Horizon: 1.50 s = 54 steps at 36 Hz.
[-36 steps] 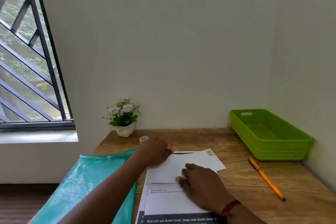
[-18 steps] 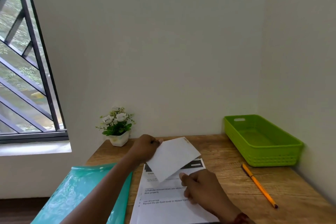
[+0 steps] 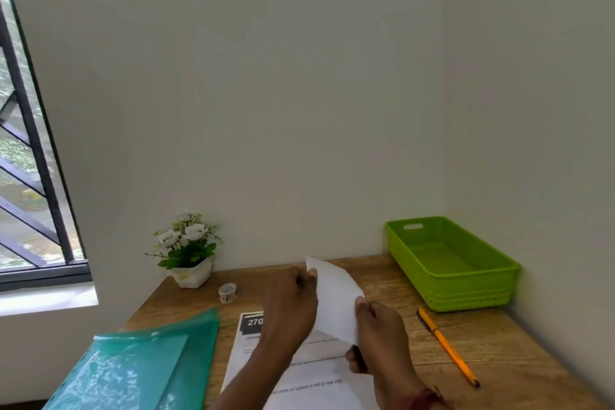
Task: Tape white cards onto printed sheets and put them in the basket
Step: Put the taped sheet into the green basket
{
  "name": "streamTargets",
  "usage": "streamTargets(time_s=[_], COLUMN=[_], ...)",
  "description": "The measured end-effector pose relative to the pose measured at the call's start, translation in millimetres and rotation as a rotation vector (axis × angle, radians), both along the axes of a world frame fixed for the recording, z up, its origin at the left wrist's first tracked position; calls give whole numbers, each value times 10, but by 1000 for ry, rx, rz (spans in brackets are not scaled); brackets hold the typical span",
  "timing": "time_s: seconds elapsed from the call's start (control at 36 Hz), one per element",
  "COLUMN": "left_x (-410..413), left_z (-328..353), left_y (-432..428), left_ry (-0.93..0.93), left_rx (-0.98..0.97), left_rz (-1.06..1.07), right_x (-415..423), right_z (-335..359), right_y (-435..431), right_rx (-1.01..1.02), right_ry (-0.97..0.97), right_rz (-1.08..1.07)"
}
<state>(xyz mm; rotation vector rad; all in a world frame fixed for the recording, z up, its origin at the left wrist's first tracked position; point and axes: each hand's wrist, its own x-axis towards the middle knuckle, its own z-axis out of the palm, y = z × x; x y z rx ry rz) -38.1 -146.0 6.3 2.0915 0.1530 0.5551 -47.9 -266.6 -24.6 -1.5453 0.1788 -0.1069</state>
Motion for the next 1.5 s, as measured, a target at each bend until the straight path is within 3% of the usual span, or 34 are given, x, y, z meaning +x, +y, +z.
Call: streamTargets(time_s=[0.19, 0.31, 0.56, 0.81, 1.03, 1.17, 1.5], left_x=[-12, 86, 522, 1080, 1269, 1294, 1353], left_z=[237, 412, 582, 509, 242, 44, -28], left_y=[-166, -321, -787, -1350, -1658, -1719, -1709], left_ry=[201, 212, 175, 221, 325, 432, 392], left_rx=[-297, -391, -459, -456, -175, -95, 33], left_rz=[-378, -582, -785, -745, -545, -511, -483], right_x=[243, 410, 881, 1388, 1569, 1697, 1824], right_z=[103, 292, 743, 805, 576, 352, 335], right_y=[-479, -822, -1515, -2044, -2237, -2292, -2232], right_rx=[-380, -400, -371, -439, -777, -875, -1076], right_ry=[-305, -363, -411, -394, -323, -197, -27], right_rz=[-154, -171, -209, -249, -189, -85, -95])
